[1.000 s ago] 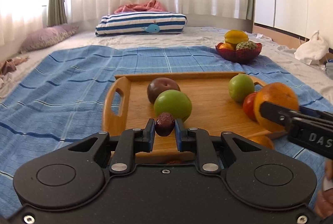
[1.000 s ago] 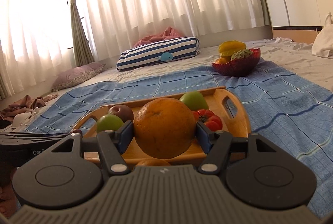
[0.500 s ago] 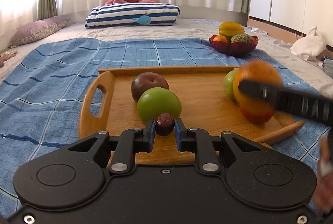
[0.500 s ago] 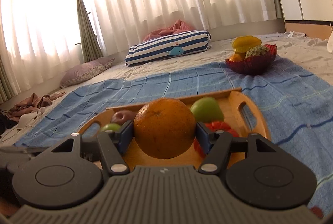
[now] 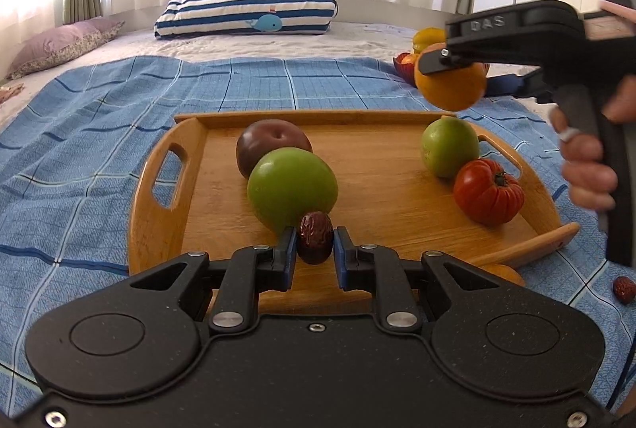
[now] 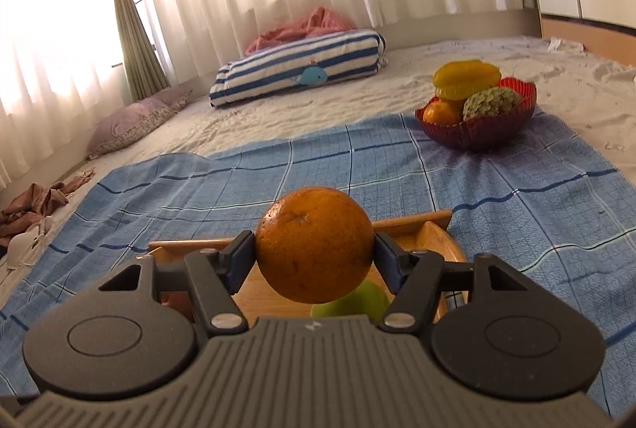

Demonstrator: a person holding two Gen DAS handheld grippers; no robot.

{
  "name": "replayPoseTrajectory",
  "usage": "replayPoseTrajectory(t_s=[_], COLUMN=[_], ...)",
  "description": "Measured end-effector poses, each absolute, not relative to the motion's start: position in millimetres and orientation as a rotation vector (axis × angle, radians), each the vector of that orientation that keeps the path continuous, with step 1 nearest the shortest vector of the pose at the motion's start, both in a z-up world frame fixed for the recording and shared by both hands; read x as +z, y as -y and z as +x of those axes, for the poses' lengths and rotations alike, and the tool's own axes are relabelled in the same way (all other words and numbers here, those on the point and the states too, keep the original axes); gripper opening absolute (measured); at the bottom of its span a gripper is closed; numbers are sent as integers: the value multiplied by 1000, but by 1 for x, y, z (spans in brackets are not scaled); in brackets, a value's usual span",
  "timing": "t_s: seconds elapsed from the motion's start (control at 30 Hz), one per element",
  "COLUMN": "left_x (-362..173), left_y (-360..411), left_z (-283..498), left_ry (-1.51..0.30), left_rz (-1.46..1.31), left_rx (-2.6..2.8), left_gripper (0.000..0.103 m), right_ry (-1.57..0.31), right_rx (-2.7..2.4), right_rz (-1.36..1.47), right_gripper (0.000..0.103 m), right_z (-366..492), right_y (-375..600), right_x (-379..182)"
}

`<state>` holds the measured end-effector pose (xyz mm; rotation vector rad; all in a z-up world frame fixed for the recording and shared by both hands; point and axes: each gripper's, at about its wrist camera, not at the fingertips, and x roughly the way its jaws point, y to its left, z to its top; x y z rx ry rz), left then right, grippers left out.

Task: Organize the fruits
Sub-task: 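Carry the date and orange onto the tray and open both tools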

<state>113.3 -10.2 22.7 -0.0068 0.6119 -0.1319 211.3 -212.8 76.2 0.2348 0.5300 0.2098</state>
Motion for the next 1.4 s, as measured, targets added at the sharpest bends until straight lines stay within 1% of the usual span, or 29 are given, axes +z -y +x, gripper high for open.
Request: replayPoseTrajectory(t_s=[0.37,0.83,1.33,1.4], left_x=[18,15,14,14], left_y=[1,3,5,5], left_z=[119,124,125,125], left_ry=[-672,-686,-690,-691], left_rz=[-92,-97,-88,-88], left_rx=[-113,-111,-113,-113], left_gripper=[19,19,19,19], right_ry=[-621,-756,-776,-777], right_rx=[155,112,103,106], right_rz=[210,224,195,195], right_gripper=[66,66,67,70], right_z=[254,283,285,286], right_y=[210,207,204,204], right_x=[58,37,35,35])
